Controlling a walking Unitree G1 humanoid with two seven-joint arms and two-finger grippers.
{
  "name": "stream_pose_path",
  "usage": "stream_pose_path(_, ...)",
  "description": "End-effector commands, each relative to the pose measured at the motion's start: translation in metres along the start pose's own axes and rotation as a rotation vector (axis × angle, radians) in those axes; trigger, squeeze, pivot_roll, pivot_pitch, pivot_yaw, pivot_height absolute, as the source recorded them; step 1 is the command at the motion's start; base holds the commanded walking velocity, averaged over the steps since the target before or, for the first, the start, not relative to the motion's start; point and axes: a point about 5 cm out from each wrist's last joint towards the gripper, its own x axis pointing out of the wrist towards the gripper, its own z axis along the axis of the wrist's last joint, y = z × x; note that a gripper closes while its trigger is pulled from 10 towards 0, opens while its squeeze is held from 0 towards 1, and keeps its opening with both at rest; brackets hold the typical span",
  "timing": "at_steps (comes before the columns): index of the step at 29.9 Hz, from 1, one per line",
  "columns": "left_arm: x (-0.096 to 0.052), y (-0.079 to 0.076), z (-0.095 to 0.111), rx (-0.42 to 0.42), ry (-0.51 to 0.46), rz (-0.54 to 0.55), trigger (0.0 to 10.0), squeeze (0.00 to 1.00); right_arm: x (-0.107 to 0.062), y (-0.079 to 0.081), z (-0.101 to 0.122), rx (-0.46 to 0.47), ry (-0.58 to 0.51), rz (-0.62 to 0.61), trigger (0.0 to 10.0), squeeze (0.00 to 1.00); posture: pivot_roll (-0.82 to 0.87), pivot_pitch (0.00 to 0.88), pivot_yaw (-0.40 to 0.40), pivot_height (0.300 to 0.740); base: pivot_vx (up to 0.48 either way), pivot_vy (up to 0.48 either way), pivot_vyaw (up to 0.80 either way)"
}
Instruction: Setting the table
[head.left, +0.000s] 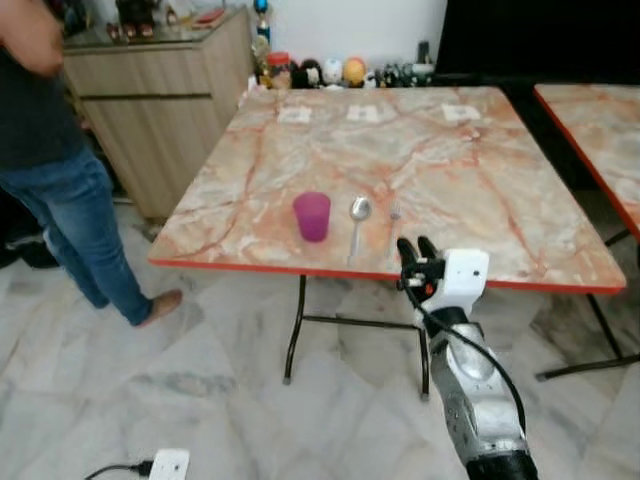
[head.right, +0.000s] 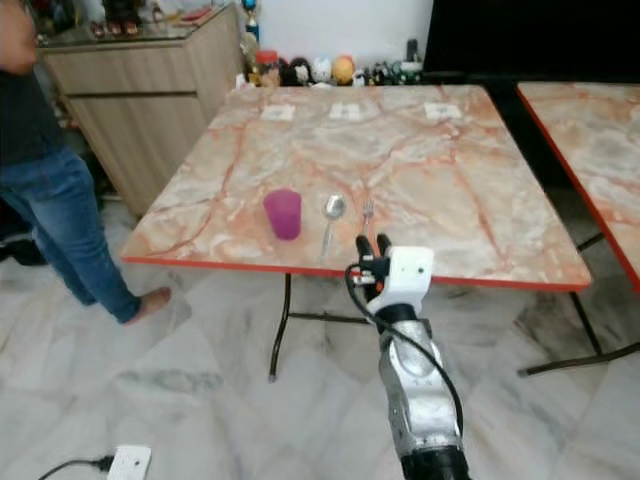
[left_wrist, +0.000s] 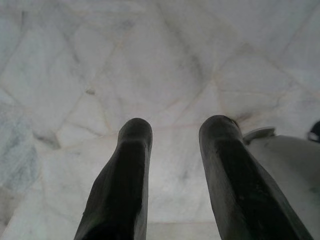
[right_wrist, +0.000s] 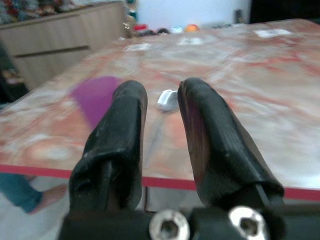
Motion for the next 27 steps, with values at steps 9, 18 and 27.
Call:
stream_pose_path(9,-0.0009,-0.0008,-0.0043,-0.010,0.012,-0.013,10.0,0.00,0.0021,-0.0010,0.0036,-0.013,-0.013,0.002,10.0,0.00,-0.11,0.000,0.047,0.740,0.000,0.000,0.00)
stream_pose_path(18,-0.0015,-0.0013,-0.0073,-0.011,0.023,-0.015,10.0,0.00,0.0010,-0.0015,0.0037,-0.014,-0.014,0.001,10.0,0.00,-0.11,0.000,0.044,0.740,0.000,0.000,0.00)
stream_pose_path(27,-0.0017,-0.0023,-0.0082,-0.012,0.026,-0.015,10.0,0.00,0.0012,-0.0019,0.0051,-0.014,-0.022,-0.001,10.0,0.00,-0.11,0.000,0.043,0.740,0.000,0.000,0.00)
